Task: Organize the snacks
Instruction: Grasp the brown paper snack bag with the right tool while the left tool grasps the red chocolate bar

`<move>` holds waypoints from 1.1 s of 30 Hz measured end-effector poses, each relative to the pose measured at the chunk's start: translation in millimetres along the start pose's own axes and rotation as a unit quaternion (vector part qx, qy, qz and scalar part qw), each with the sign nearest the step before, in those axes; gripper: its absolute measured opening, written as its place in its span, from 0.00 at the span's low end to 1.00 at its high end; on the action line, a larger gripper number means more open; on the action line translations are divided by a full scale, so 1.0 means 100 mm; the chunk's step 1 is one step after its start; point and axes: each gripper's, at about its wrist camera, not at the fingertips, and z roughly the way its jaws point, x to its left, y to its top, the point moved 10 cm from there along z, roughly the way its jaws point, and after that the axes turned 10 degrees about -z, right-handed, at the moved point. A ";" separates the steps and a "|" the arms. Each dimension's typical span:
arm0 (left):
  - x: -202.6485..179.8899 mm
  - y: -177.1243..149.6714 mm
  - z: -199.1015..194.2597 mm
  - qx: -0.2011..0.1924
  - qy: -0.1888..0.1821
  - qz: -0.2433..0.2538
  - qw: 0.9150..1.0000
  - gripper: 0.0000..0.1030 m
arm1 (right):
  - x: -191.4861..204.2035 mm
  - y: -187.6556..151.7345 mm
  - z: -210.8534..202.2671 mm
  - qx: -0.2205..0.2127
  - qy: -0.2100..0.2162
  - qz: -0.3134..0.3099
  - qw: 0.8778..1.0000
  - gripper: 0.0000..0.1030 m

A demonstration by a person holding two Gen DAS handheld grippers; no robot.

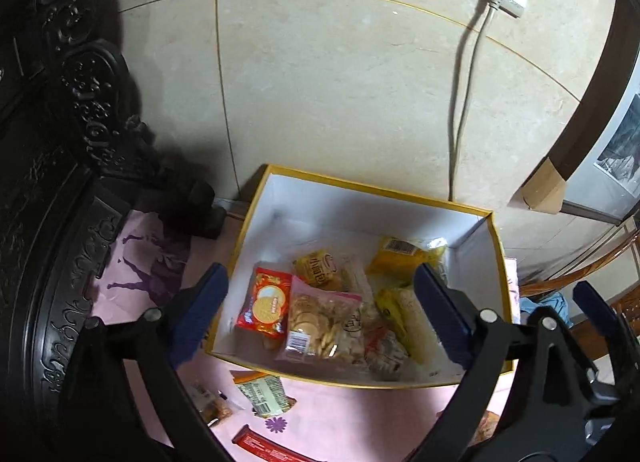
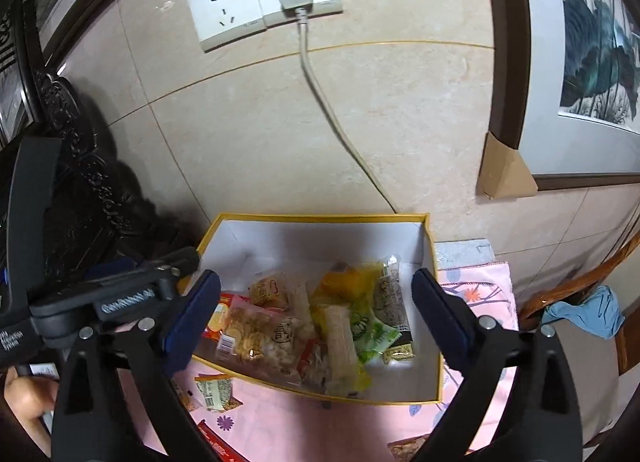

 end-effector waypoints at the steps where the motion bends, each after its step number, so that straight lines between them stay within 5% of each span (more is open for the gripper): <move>1: 0.02 0.00 0.00 0.001 0.002 0.001 1.000 0.93 | -0.02 -0.02 0.01 0.003 0.000 -0.001 1.000 0.94; 13: 0.13 -0.21 -0.22 -0.002 -0.002 0.016 1.000 0.92 | -0.31 -0.43 -0.14 0.051 0.032 0.017 0.998 0.99; 17: 0.25 -0.42 -0.31 0.000 0.003 0.028 1.000 0.93 | -0.50 -0.80 -0.27 0.088 0.029 0.003 0.996 0.99; 24: 0.63 -1.34 -0.17 0.069 0.025 0.030 0.997 0.93 | -0.66 -2.00 -0.11 0.206 0.011 -0.006 0.978 0.99; 33: 1.11 -2.12 -0.08 0.142 0.050 -0.014 0.988 0.93 | -0.52 -2.56 0.39 0.264 0.019 -0.003 0.964 0.99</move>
